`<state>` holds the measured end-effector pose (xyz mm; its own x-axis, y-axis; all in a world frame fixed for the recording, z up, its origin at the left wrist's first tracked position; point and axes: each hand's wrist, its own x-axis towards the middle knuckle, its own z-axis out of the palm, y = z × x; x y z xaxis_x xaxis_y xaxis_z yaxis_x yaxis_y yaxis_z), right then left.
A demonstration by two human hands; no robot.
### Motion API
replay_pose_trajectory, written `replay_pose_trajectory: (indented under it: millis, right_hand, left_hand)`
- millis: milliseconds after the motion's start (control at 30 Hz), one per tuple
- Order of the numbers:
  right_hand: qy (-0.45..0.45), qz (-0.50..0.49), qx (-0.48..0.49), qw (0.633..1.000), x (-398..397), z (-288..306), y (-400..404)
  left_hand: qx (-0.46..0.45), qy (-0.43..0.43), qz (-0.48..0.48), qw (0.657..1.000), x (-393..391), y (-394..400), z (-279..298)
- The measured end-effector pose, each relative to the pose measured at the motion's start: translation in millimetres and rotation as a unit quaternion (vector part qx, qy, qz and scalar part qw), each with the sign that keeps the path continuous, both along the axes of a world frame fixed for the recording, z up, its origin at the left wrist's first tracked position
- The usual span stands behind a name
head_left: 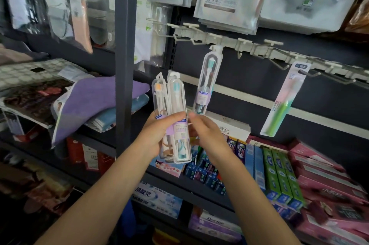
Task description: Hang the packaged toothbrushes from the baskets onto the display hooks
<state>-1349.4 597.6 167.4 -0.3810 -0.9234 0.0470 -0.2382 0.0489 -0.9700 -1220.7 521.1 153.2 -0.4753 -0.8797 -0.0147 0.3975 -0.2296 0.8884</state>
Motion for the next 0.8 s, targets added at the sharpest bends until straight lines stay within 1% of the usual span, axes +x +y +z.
replay_pose_trajectory:
  millis: [33, 67, 100, 167, 267, 333, 400, 467, 667, 800]
  right_hand:
    - [0.028, 0.025, -0.01, 0.999, 4.2, 1.6, 1.1]
    - [0.053, 0.028, -0.018, 0.998, 5.8, 3.1, 0.7]
    - [0.056, 0.023, -0.035, 0.998, 5.8, 5.3, 1.1]
    - [0.032, 0.003, -0.071, 0.997, 5.4, 11.4, 3.5]
    - [0.036, -0.039, -0.101, 0.993, 4.7, 18.9, 8.1]
    - [0.021, -0.057, -0.135, 0.989, 4.6, 23.4, 10.8]
    - [-0.008, -0.062, -0.17, 0.984, 5.5, 30.1, 13.8]
    - [-0.017, -0.061, -0.191, 0.98, 7.5, 37.3, 15.1]
    - [-0.028, -0.086, -0.201, 0.975, 16.7, 45.3, 13.6]
    - [-0.05, -0.106, -0.175, 0.977, 17.9, 44.9, 7.9]
  left_hand:
    - [-0.005, 0.001, 0.001, 1.0, -2.1, 0.9, 1.3]
    - [-0.01, 0.005, 0.002, 1.0, -3.7, 2.4, 3.5]
    - [-0.015, 0.009, 0.002, 1.0, -5.2, 3.3, 5.7]
    - [-0.019, 0.016, 0.001, 1.0, -6.3, 6.4, 10.9]
    - [-0.031, 0.015, 0.015, 0.999, -5.4, 7.0, 12.7]
    - [-0.028, 0.014, 0.022, 0.999, -3.8, 6.4, 13.1]
    - [-0.021, 0.019, 0.026, 0.999, -1.3, 6.0, 14.6]
    - [-0.021, 0.019, 0.03, 0.999, 0.3, 5.9, 15.1]
    - [-0.026, 0.02, 0.03, 0.999, 2.9, 8.3, 14.2]
    - [-0.028, 0.02, 0.032, 0.999, 4.2, 8.9, 15.9]
